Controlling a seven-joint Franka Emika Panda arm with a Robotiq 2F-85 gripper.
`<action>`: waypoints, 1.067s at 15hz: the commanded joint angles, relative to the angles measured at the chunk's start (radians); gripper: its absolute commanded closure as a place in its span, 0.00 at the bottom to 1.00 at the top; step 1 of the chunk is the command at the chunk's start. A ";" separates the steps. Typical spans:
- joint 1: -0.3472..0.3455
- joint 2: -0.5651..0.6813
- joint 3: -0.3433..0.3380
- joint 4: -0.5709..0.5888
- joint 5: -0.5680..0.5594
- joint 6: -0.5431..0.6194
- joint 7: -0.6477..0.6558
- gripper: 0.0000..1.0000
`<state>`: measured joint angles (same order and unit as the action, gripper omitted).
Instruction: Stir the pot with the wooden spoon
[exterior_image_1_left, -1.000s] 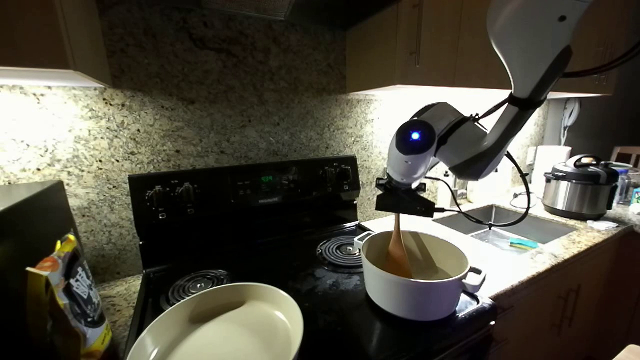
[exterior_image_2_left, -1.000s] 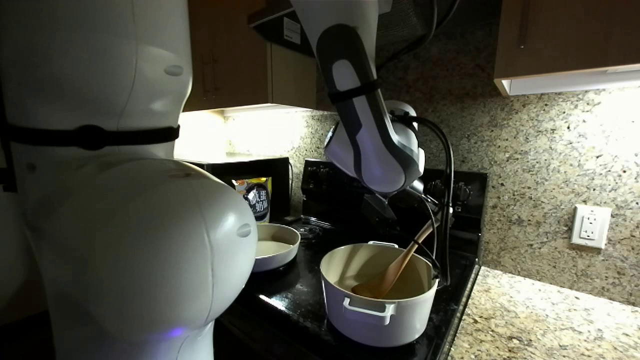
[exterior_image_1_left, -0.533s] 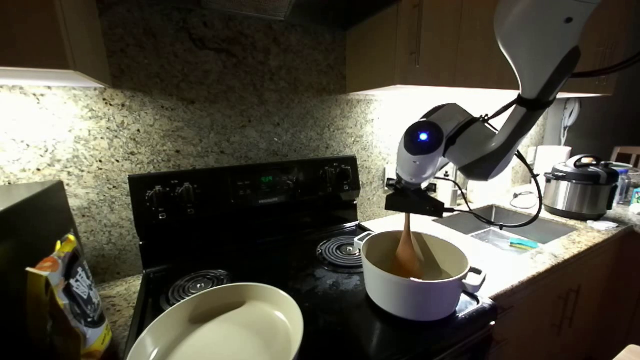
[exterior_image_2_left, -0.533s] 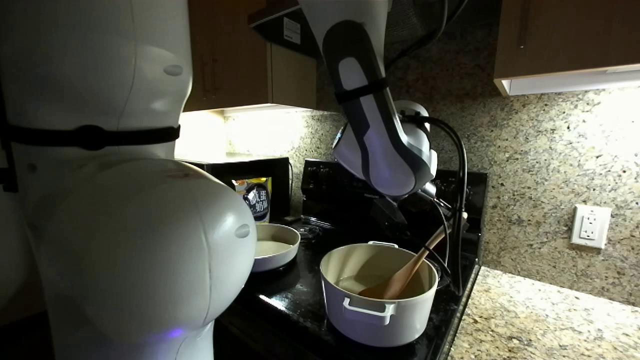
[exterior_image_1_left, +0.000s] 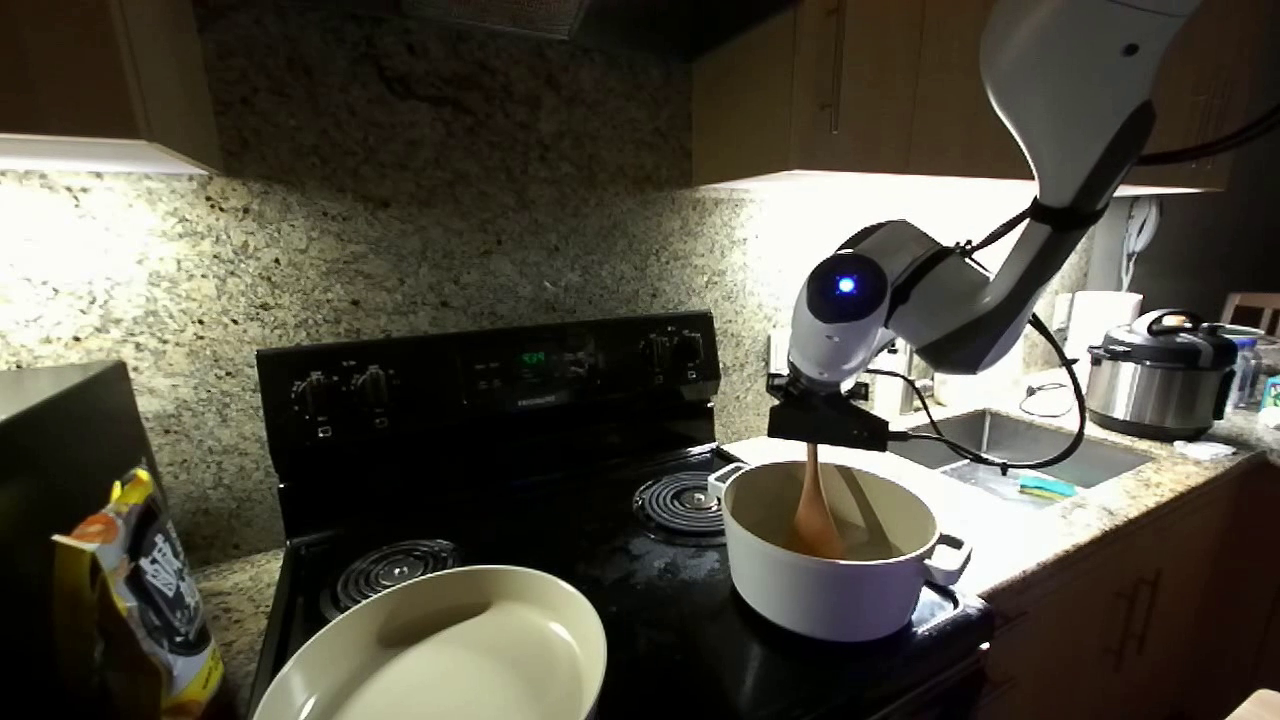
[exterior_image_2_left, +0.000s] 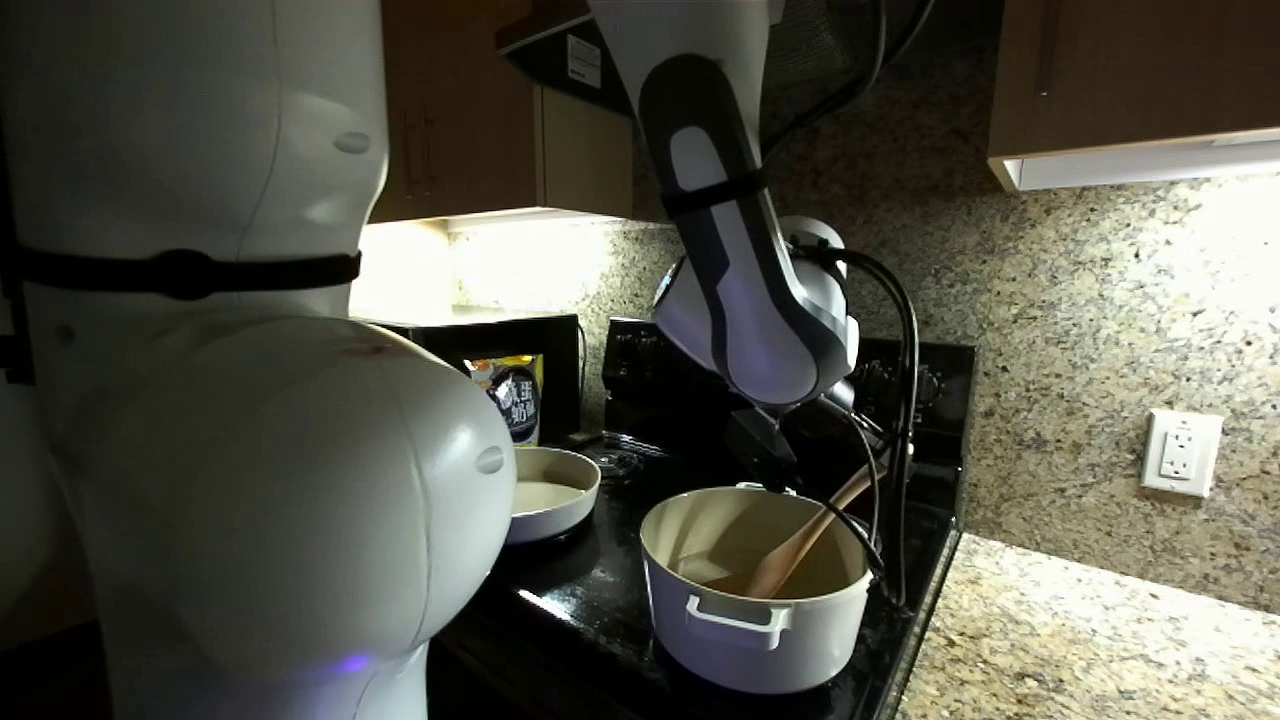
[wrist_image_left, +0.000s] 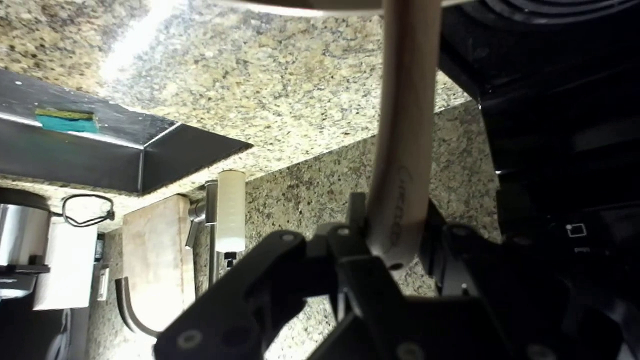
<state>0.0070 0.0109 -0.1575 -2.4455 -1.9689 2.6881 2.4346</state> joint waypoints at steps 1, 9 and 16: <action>0.007 0.021 0.008 0.014 0.014 0.027 -0.030 0.93; 0.005 0.120 0.008 0.094 0.050 0.022 -0.036 0.93; 0.003 0.142 0.004 0.122 0.049 0.027 -0.040 0.30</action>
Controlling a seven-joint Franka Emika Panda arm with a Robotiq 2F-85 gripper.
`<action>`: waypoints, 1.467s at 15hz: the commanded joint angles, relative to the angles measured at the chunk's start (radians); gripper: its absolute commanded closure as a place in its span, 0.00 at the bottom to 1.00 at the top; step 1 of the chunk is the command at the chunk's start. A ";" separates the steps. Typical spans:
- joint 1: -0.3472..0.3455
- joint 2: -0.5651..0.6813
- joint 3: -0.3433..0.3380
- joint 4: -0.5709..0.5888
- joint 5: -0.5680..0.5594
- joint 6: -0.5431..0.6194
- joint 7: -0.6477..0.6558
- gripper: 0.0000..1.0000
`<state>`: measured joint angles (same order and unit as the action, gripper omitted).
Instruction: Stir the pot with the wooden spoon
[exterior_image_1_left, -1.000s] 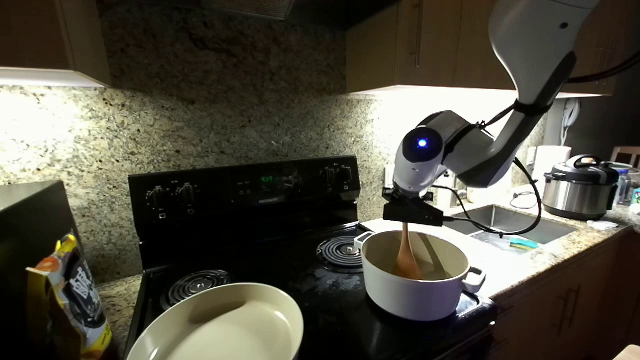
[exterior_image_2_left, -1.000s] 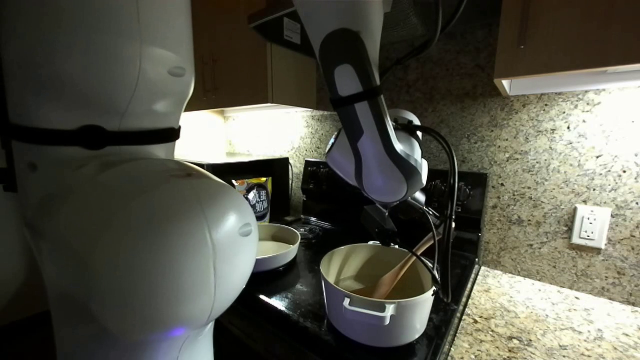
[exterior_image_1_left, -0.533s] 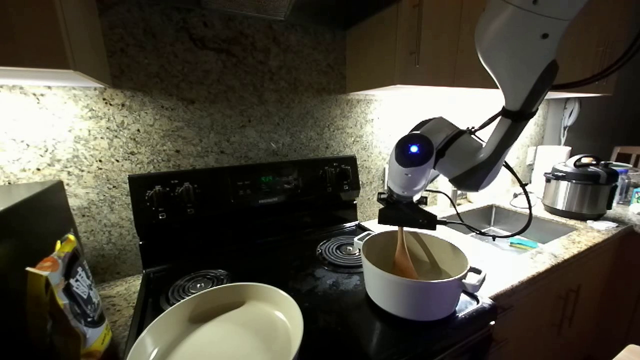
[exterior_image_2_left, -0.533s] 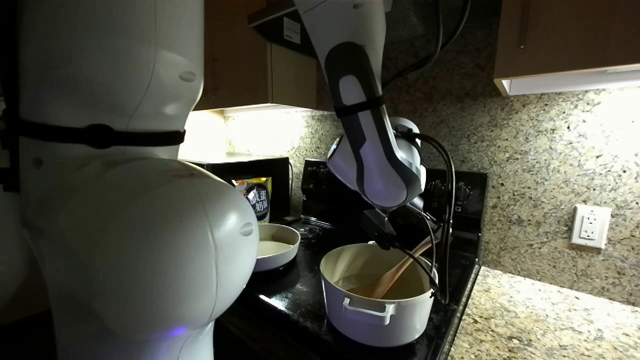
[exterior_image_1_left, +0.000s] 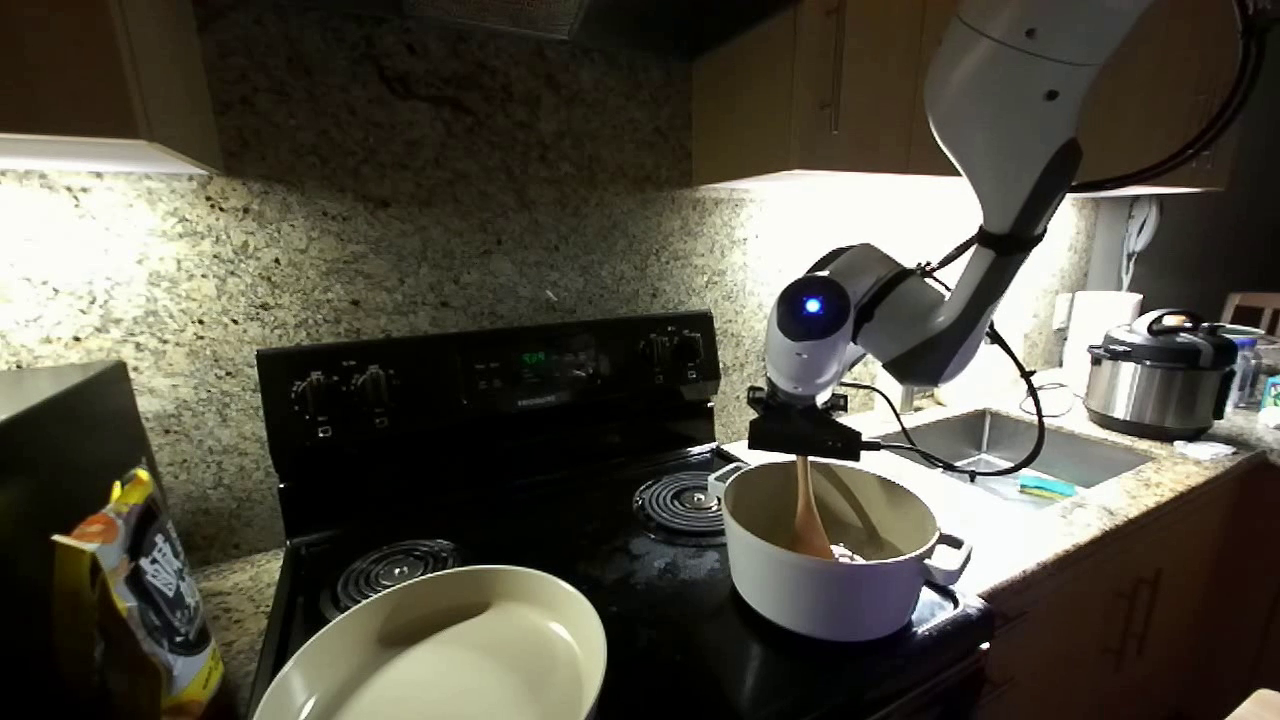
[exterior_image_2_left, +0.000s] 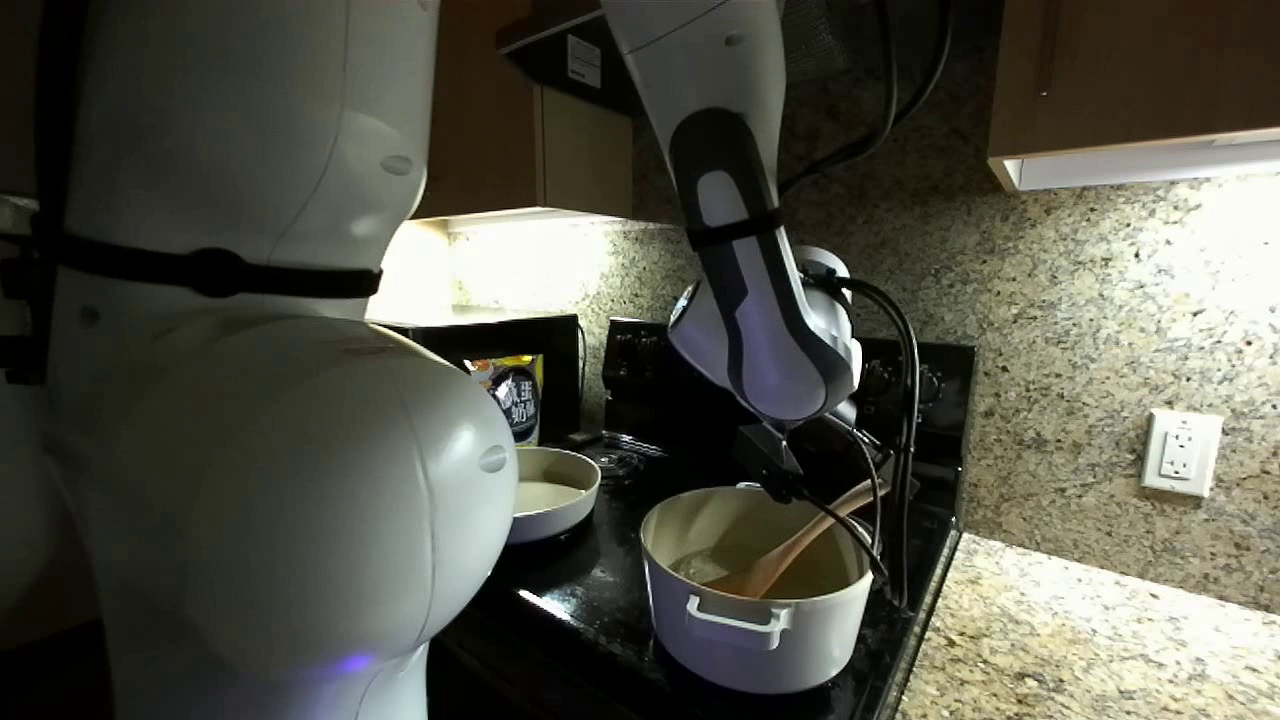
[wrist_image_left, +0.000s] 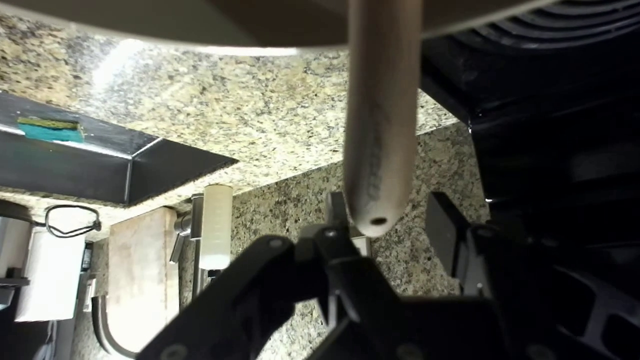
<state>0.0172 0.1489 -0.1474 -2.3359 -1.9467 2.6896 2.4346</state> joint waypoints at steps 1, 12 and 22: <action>-0.008 0.001 -0.007 0.011 0.023 0.027 -0.037 0.23; -0.045 -0.106 -0.075 -0.087 -0.002 0.200 -0.172 0.00; -0.191 -0.338 -0.337 -0.100 -0.207 0.733 -0.115 0.00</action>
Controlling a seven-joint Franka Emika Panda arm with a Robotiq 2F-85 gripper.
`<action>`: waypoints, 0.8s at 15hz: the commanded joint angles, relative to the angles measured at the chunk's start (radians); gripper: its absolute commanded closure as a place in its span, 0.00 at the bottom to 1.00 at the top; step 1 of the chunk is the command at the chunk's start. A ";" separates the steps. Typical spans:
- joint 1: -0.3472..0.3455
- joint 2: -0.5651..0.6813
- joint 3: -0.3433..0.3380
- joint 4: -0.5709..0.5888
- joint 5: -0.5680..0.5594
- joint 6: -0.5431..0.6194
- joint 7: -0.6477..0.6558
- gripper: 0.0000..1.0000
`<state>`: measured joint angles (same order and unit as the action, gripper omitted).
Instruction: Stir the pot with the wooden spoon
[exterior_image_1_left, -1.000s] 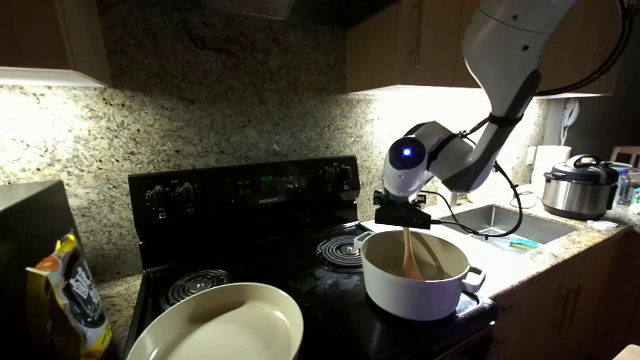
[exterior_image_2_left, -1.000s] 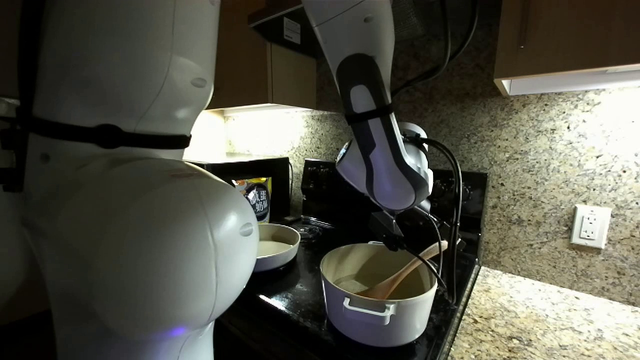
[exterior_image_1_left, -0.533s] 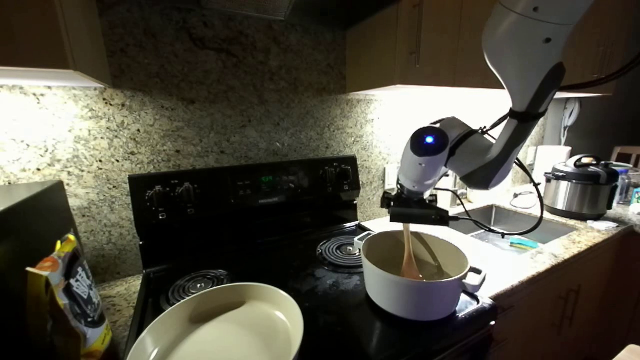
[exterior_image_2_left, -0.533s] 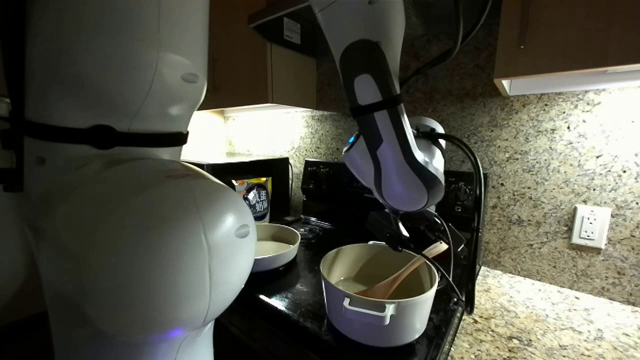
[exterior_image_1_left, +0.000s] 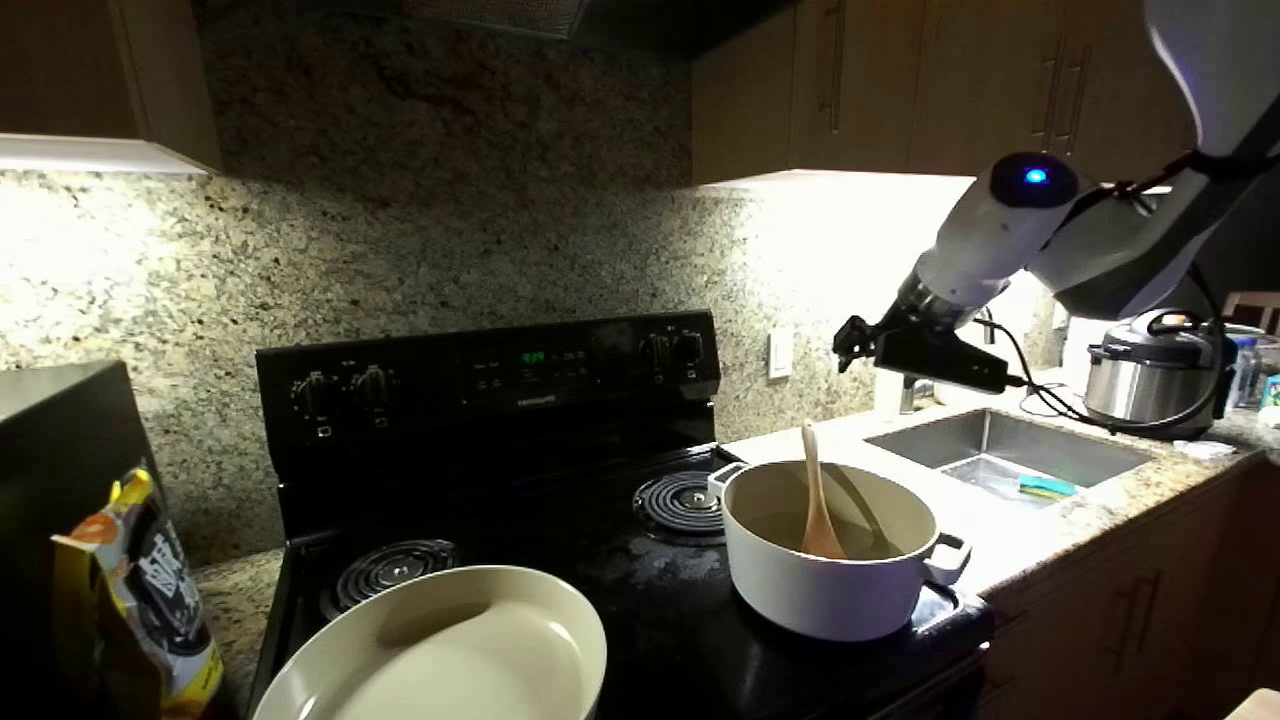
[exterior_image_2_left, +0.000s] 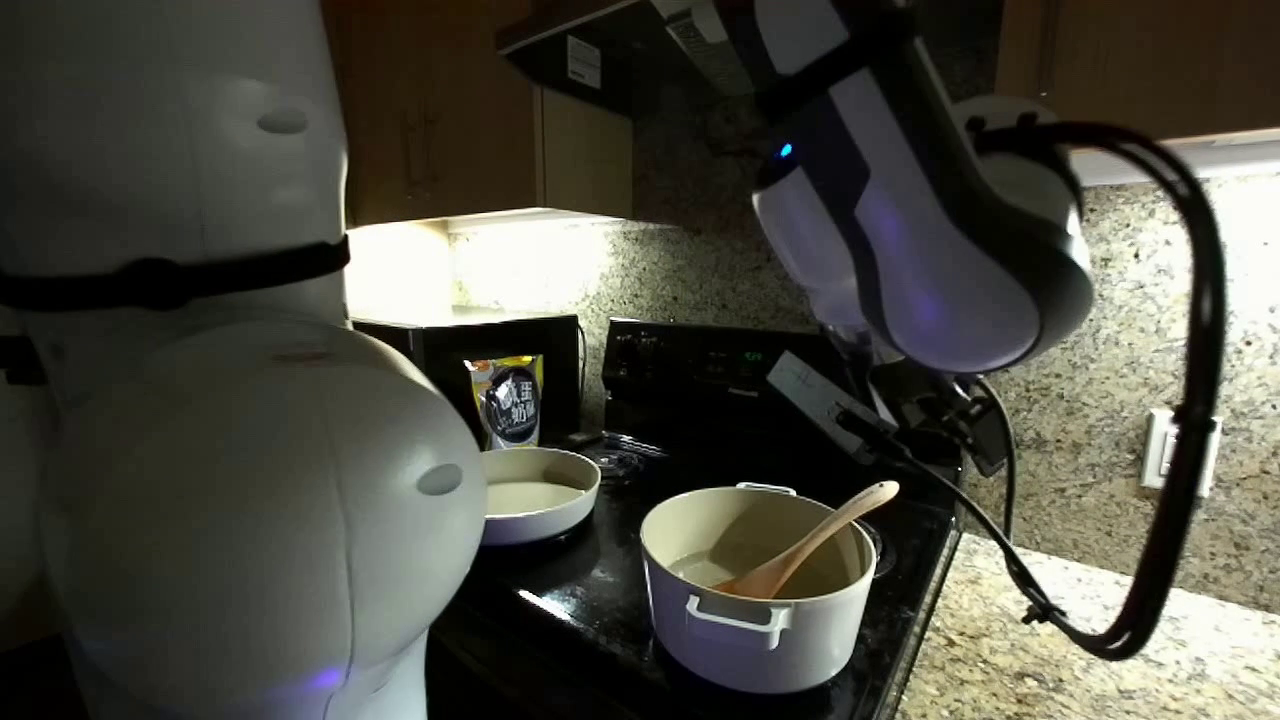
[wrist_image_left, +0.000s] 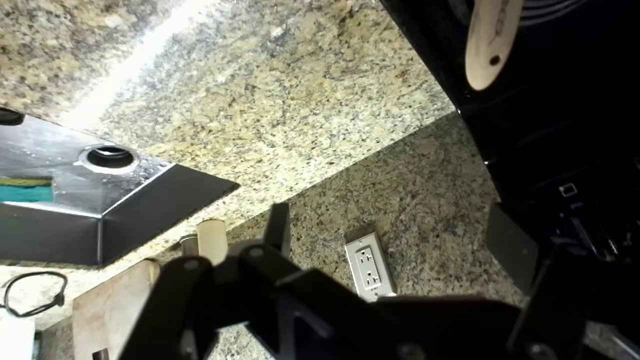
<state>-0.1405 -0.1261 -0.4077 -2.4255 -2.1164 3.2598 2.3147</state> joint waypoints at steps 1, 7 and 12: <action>-0.048 -0.055 -0.111 -0.009 -0.022 0.227 -0.009 0.00; 0.370 -0.080 -0.527 -0.194 0.017 0.212 0.022 0.00; 0.535 -0.146 -0.807 -0.181 0.001 0.206 0.154 0.00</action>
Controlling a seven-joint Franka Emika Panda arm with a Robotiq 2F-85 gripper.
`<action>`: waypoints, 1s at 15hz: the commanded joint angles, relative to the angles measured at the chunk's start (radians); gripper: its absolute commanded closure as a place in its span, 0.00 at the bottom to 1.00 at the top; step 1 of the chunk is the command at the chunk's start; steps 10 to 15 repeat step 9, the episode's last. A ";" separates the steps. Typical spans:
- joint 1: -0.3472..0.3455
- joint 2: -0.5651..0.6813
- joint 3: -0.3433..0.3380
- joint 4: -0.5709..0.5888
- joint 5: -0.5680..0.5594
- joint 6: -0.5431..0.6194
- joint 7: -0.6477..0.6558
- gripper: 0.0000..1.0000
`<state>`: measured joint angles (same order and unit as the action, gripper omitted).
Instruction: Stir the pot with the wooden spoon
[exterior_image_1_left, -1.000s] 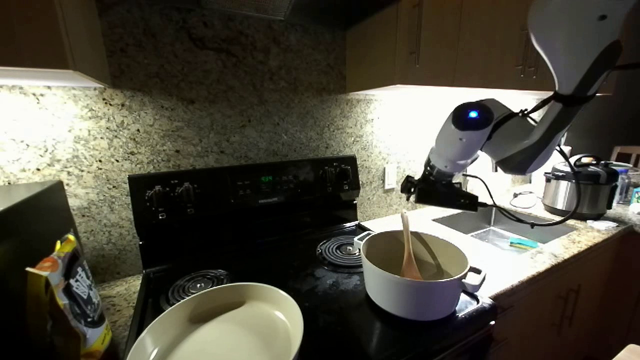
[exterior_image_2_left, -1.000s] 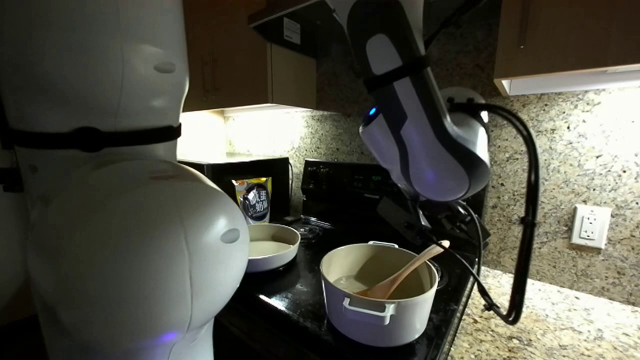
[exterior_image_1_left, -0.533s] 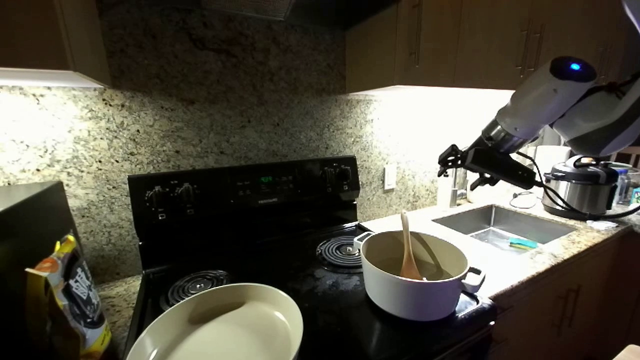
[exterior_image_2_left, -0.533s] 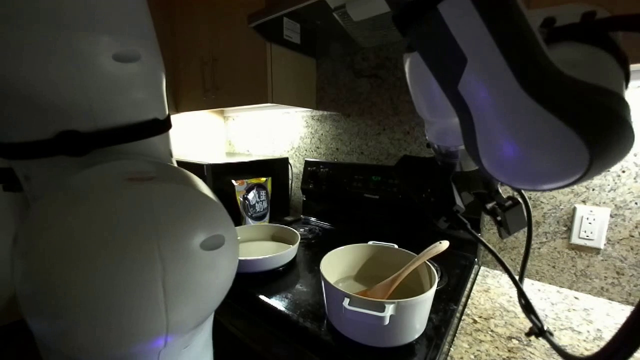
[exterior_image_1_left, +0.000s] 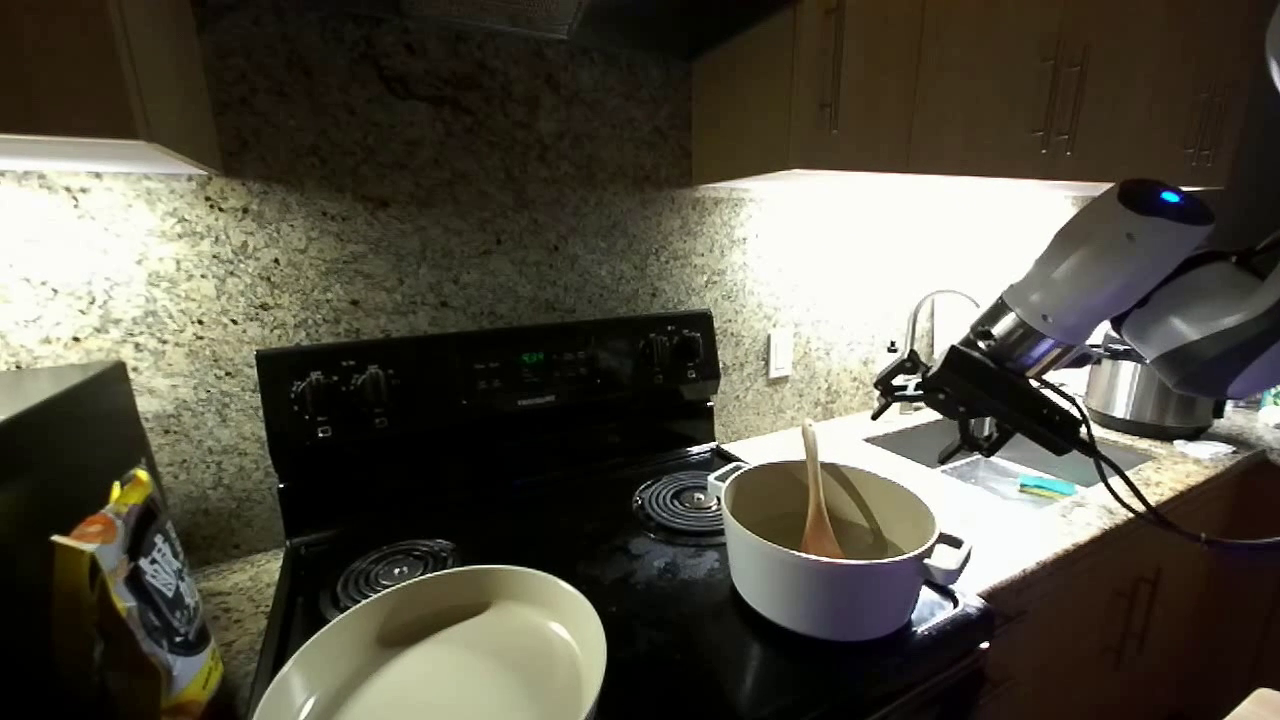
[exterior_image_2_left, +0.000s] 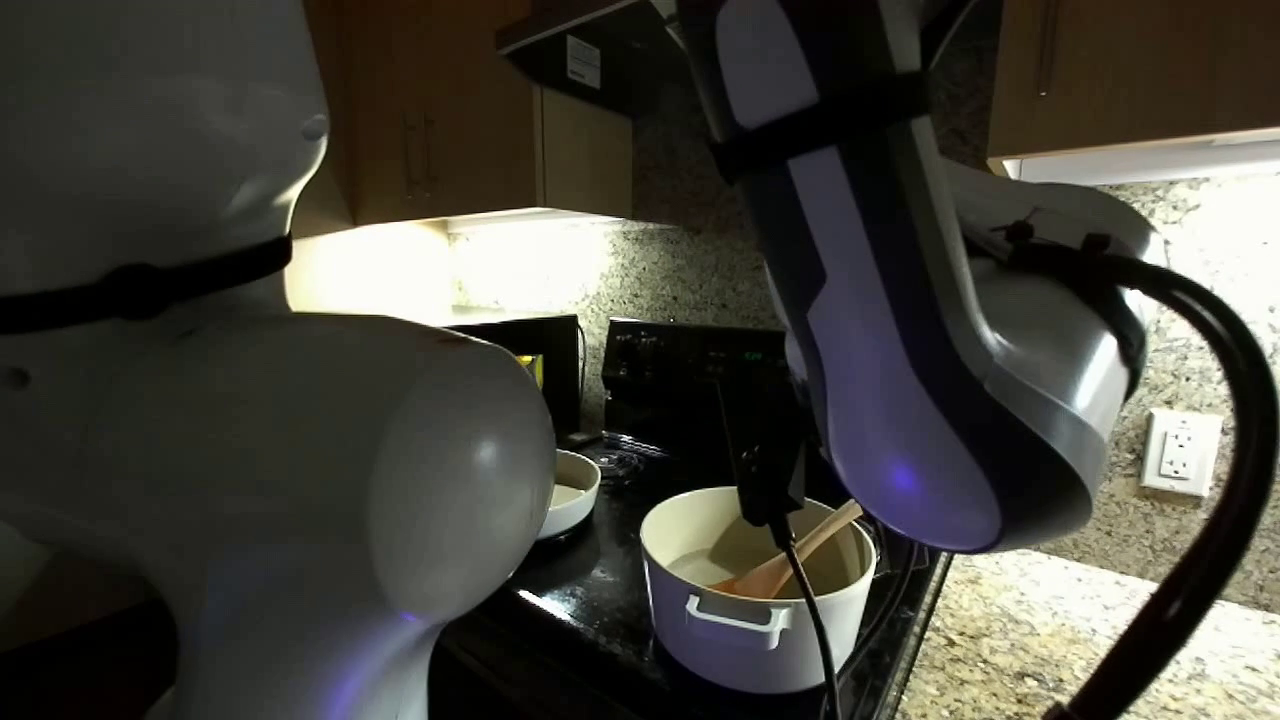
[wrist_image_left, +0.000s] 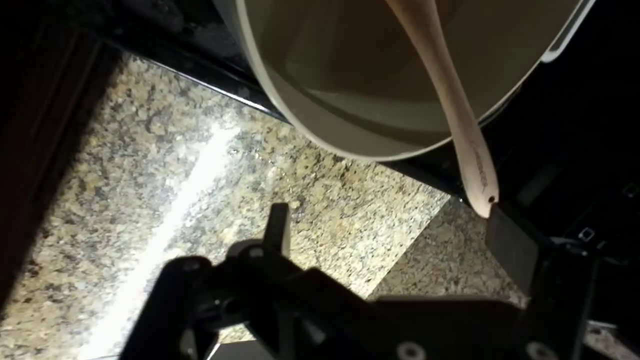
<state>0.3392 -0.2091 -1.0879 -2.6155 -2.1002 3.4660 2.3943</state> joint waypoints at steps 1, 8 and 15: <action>0.075 -0.072 -0.169 0.026 -0.009 0.000 0.097 0.00; 0.073 -0.101 -0.218 0.065 0.006 -0.002 0.080 0.00; 0.076 -0.101 -0.218 0.065 0.006 -0.002 0.085 0.00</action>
